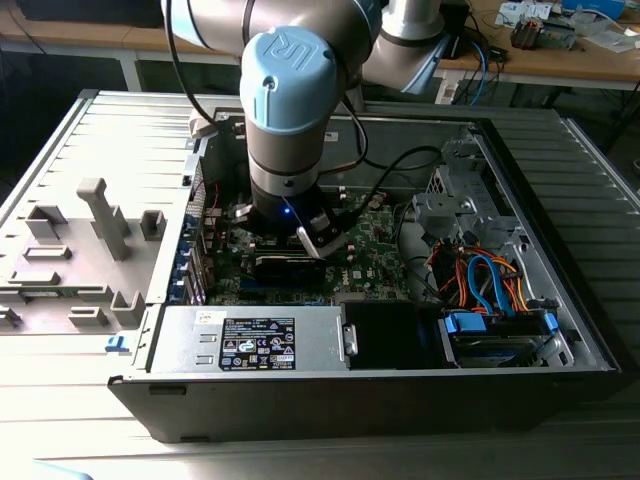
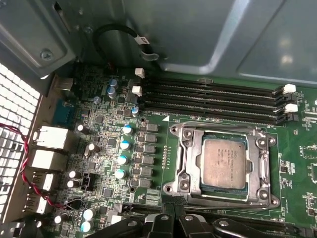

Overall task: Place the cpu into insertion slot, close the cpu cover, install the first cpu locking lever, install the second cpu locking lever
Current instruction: 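Install the second cpu locking lever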

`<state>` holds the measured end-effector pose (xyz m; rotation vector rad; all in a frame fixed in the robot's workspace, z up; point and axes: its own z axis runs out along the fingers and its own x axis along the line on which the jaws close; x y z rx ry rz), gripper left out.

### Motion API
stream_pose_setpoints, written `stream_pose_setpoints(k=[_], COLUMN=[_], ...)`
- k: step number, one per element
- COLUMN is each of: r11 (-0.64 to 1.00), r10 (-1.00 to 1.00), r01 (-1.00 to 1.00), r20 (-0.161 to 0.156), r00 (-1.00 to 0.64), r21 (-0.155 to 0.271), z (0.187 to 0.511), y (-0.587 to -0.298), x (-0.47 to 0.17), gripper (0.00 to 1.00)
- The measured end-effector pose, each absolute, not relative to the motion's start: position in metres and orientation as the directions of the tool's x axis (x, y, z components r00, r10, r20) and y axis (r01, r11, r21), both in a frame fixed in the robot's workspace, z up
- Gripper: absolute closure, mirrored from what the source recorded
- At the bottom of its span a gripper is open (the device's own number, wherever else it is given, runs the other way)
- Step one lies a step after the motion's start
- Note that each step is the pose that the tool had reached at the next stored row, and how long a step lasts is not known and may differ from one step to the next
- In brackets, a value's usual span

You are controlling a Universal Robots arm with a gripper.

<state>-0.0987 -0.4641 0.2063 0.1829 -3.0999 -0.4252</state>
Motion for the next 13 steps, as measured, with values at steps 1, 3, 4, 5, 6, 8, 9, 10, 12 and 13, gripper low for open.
stream_pose_setpoints(k=[1, 3, 4, 5, 6, 8, 9, 10, 12, 13], r11=[0.956, 0.956, 0.957, 0.957, 0.957, 0.957, 0.957, 0.957, 0.957, 0.957], r10=[-0.116, -0.116, -0.116, -0.117, -0.117, -0.116, -0.116, -0.116, -0.117, -0.117], r01=[-0.114, -0.114, -0.114, -0.115, -0.115, -0.114, -0.114, -0.114, -0.115, -0.115], r20=[-0.009, -0.008, -0.008, -0.008, -0.008, -0.008, -0.008, -0.008, -0.008, -0.008], r00=[-0.993, -0.993, -0.993, -0.993, -0.993, -0.993, -0.993, -0.993, -0.993, -0.993], r21=[0.269, 0.269, 0.268, 0.268, 0.267, 0.266, 0.266, 0.266, 0.266, 0.266], z=[0.2059, 0.2054, 0.2051, 0.2042, 0.2039, 0.2027, 0.2024, 0.2024, 0.2024, 0.2022], y=[-0.4637, -0.4629, -0.4621, -0.4615, -0.4614, -0.4603, -0.4592, -0.4585, -0.4568, -0.4562], x=[-0.0987, -0.0987, -0.0988, -0.0986, -0.0986, -0.0988, -0.0987, -0.0988, -0.0988, -0.0988], gripper=[0.89, 0.89, 0.89, 0.89, 0.89, 0.89, 0.89, 0.89, 0.89, 0.89])
